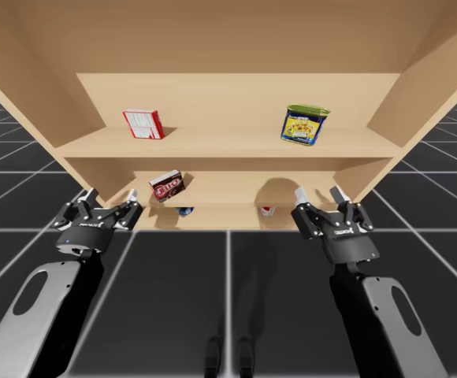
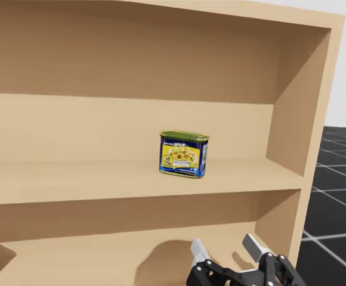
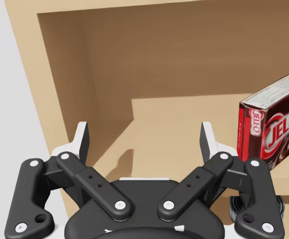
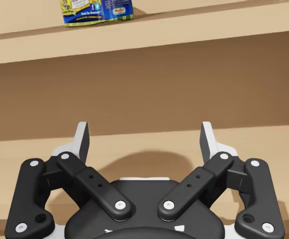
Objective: Retrieve the spam can from the shelves.
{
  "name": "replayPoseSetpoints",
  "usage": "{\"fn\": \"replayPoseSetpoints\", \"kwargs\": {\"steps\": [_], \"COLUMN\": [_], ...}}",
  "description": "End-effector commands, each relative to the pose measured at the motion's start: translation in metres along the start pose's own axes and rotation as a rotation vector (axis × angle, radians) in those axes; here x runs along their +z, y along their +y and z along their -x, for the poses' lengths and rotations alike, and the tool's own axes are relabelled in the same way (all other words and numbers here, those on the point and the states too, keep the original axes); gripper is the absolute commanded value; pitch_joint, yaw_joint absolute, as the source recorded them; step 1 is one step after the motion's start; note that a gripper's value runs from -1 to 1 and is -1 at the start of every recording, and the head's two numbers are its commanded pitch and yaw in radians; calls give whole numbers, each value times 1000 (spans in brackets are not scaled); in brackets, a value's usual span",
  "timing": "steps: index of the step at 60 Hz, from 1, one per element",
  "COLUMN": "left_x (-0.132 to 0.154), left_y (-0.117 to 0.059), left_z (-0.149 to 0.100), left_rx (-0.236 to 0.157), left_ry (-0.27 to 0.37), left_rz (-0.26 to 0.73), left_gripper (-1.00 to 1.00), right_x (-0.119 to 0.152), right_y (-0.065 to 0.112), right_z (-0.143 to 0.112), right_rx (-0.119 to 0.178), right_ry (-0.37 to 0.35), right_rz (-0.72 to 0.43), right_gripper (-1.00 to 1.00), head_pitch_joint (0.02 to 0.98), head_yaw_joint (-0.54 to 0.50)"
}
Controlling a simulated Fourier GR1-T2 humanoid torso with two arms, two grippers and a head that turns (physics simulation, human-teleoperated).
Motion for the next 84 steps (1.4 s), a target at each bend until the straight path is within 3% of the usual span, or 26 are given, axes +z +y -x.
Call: {"fn": "replayPoseSetpoints", "kwargs": {"steps": [1,13,17,21,27,31,34,40,42,52,54,62,81,84], "left_x": [0,-1,0,-1,-1,-1,-1,-1,-1,0,0,0,0,0], "left_y": [-1,2,3,4,5,6,7,7,8,9,10,11,13,13], "left_z": [0,-1,-1,-1,-2,-2,-3,-3,-3,-4,-4,-5,-5,-5], "left_rx": [4,15,17,17,16,18,19,21,23,27,28,31,32,33], "left_ry": [2,5,5,6,3,-2,-2,-4,-4,-6,-6,-4,5,5], "left_rz": [-2,-10,-11,-13,-18,-22,-22,-23,-24,-29,-31,-36,-32,-32], "left_gripper": [-1000,-1000,-1000,-1000,-1000,-1000,-1000,-1000,-1000,-1000,-1000,-1000,-1000,-1000], "right_x": [3,24,28,30,28,21,13,-1,-9,-40,-46,-61,-91,-94], "right_y": [6,32,44,59,75,84,89,97,100,103,103,105,98,97], "right_z": [-8,-57,-75,-95,-113,-124,-129,-131,-131,-129,-130,-129,-111,-110], "right_rx": [2,4,19,52,51,78,75,89,81,106,127,138,208,203], "right_ry": [-3,-36,-39,-51,-28,-31,-11,24,45,73,71,107,186,190], "right_rz": [-2,-20,-6,9,-9,10,24,36,39,110,131,157,274,282], "right_gripper": [-1000,-1000,-1000,-1000,-1000,-1000,-1000,-1000,-1000,-1000,-1000,-1000,-1000,-1000], "head_pitch_joint": [255,252,251,246,245,246,243,242,241,241,240,241,242,245], "head_yaw_joint": [-268,-270,-270,-271,-272,-275,-278,-282,-283,-288,-288,-286,-287,-285]}}
